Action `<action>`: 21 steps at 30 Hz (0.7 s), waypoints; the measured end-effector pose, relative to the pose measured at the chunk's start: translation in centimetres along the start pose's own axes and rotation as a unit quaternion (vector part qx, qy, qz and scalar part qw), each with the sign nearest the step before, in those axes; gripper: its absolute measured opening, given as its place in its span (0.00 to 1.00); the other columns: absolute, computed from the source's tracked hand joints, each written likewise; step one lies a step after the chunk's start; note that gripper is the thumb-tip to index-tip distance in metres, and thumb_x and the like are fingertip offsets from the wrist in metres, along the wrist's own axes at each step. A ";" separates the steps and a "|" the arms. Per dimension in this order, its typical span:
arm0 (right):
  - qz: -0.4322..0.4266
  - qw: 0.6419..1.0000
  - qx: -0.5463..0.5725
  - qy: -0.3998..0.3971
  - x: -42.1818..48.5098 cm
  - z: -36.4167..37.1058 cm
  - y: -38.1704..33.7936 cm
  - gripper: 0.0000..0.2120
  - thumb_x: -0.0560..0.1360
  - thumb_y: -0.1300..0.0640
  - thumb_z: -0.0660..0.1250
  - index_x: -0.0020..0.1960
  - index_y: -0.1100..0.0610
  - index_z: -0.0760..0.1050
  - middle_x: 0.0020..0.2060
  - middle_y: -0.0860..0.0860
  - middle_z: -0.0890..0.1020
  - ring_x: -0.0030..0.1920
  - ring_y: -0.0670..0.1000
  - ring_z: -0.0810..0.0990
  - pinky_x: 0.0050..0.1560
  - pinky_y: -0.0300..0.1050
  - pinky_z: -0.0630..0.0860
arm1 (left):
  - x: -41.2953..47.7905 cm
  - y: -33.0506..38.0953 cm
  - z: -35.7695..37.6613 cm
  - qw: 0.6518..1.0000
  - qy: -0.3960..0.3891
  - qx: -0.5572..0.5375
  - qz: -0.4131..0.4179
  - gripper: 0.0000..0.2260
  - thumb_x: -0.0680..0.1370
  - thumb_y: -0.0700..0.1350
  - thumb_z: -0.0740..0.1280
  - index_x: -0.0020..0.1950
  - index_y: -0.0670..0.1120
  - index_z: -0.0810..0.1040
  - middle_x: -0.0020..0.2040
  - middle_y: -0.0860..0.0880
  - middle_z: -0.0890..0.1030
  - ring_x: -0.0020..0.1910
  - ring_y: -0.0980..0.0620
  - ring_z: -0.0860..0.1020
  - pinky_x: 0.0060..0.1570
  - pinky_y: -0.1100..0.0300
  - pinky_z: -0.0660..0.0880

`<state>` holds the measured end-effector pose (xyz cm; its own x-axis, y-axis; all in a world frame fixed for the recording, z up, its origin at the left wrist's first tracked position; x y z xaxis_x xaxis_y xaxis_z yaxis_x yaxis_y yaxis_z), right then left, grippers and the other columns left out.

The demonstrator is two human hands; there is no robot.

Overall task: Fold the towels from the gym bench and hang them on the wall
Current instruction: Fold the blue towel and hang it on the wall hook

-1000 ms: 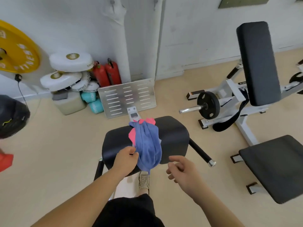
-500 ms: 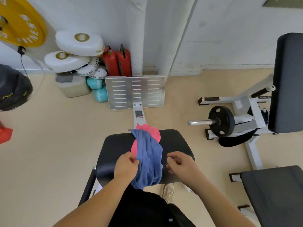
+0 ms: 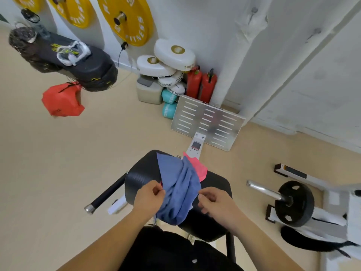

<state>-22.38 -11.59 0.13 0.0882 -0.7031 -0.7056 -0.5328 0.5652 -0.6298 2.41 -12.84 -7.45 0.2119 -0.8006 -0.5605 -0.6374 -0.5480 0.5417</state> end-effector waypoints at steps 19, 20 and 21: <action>-0.244 0.946 -0.207 0.040 -4.8 -3.0 -17.1 0.11 0.70 0.45 0.73 0.41 0.53 0.80 0.42 0.51 0.83 0.46 0.50 0.81 0.52 0.56 0.80 | -10.1 18.8 -15.8 0.919 -0.147 0.026 0.365 0.09 0.73 0.47 0.76 0.51 0.57 0.82 0.43 0.56 0.81 0.40 0.59 0.77 0.41 0.68 0.74; -0.237 0.950 -0.199 0.045 -5.4 -3.6 -17.4 0.11 0.69 0.45 0.72 0.39 0.54 0.79 0.40 0.52 0.82 0.44 0.51 0.80 0.51 0.57 0.80 | -9.6 18.3 -16.3 0.919 -0.155 0.064 0.357 0.13 0.71 0.48 0.77 0.53 0.57 0.81 0.44 0.57 0.80 0.40 0.60 0.77 0.41 0.68 0.74; -0.242 0.951 -0.189 0.045 -6.2 -3.9 -17.9 0.10 0.69 0.48 0.72 0.38 0.54 0.79 0.40 0.53 0.83 0.44 0.53 0.81 0.50 0.56 0.81 | -9.1 17.5 -16.4 0.916 -0.167 0.110 0.349 0.15 0.69 0.49 0.77 0.54 0.58 0.80 0.44 0.58 0.80 0.40 0.61 0.76 0.40 0.69 0.74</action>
<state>-16.70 -18.99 17.04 0.3358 -0.8854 -0.3214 -0.7144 -0.0170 -0.6995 1.42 -19.15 17.39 -0.5188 -0.7982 -0.3061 -0.6725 0.1600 0.7226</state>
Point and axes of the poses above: each hand's wrist, its own x-axis towards the middle knuckle, its own z-axis out of the palm, y = z × x, the point moved 9 cm from there along x, towards the middle knuckle
